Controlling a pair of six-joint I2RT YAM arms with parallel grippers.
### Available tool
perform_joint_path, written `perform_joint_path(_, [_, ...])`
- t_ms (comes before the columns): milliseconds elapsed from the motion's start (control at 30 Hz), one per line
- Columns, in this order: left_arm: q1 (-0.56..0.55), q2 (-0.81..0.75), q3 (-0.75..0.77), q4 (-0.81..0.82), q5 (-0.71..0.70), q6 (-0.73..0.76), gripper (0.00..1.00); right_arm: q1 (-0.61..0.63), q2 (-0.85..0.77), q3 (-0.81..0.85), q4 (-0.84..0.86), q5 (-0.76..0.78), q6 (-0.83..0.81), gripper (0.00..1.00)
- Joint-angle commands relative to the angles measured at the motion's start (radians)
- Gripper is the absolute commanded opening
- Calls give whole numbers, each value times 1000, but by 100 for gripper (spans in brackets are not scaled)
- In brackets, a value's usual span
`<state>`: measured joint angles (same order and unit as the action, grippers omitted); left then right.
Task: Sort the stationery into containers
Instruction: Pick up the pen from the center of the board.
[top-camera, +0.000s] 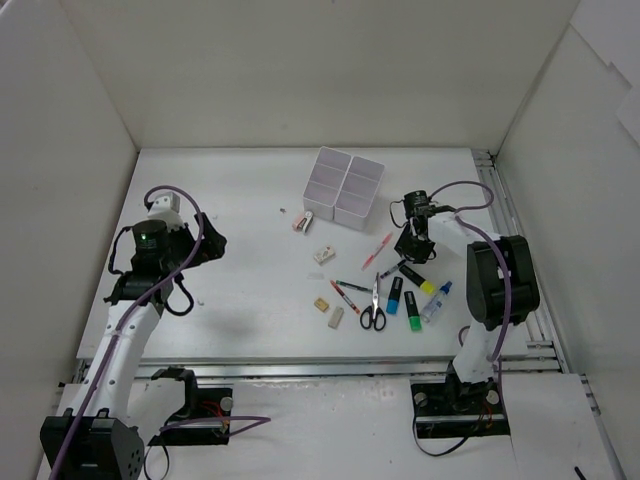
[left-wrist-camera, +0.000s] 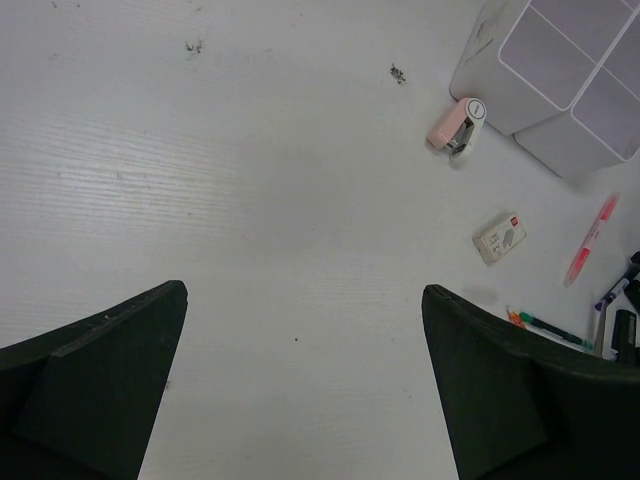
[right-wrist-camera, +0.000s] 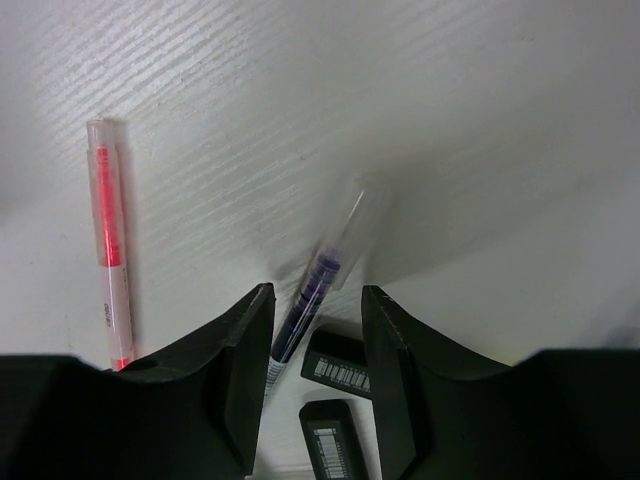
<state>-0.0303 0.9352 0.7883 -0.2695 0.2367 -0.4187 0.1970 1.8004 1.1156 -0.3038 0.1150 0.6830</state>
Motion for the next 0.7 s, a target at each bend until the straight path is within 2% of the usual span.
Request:
perform_joint_path(0, [12, -1, 17, 58, 4, 23, 99, -4, 23, 61, -24, 14, 16, 37])
perform_joint_path(167, [21, -12, 17, 50, -5, 24, 99, -8, 31, 73, -44, 12, 16, 33])
perform_joint_path(300, [30, -19, 14, 44, -13, 24, 100, -5, 28, 73, -57, 9, 20, 22])
perform_joint_path(400, [40, -29, 11, 44, -16, 23, 99, -5, 27, 70, -58, 9, 21, 6])
perform_joint_path(467, [49, -33, 8, 46, -14, 21, 99, -7, 24, 69, -57, 6, 24, 0])
perform_joint_path(667, [49, -41, 6, 47, -5, 21, 99, 7, -10, 142, -37, 28, -37, 0])
